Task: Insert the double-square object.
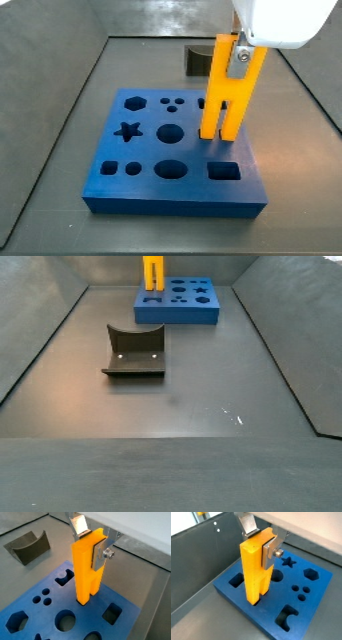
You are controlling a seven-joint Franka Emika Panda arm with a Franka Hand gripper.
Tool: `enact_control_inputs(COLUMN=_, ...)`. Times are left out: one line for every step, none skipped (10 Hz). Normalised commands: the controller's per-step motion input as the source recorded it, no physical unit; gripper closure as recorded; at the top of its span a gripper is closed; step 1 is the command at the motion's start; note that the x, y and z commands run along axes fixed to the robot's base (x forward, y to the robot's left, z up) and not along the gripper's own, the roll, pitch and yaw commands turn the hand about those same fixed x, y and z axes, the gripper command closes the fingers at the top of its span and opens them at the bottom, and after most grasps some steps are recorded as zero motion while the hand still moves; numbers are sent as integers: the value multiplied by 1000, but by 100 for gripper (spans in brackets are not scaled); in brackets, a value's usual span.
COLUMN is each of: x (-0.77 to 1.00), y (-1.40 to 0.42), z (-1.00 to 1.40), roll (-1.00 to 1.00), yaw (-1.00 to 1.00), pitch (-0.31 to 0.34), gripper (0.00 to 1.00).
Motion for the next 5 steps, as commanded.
enact_control_inputs(x=0, y=0, z=-243, roll=-17, yaw=183, pitch=9, gripper=100)
enact_control_inputs(x=26, y=0, z=-226, roll=0, yaw=223, pitch=9, gripper=100)
enact_control_inputs(x=0, y=140, z=-97, roll=-1, yaw=177, pitch=31, gripper=100)
enact_control_inputs(x=-180, y=194, z=-60, roll=-61, yaw=9, pitch=6, gripper=100)
enact_control_inputs(x=-171, y=60, z=-46, roll=-83, yaw=0, pitch=0, gripper=100)
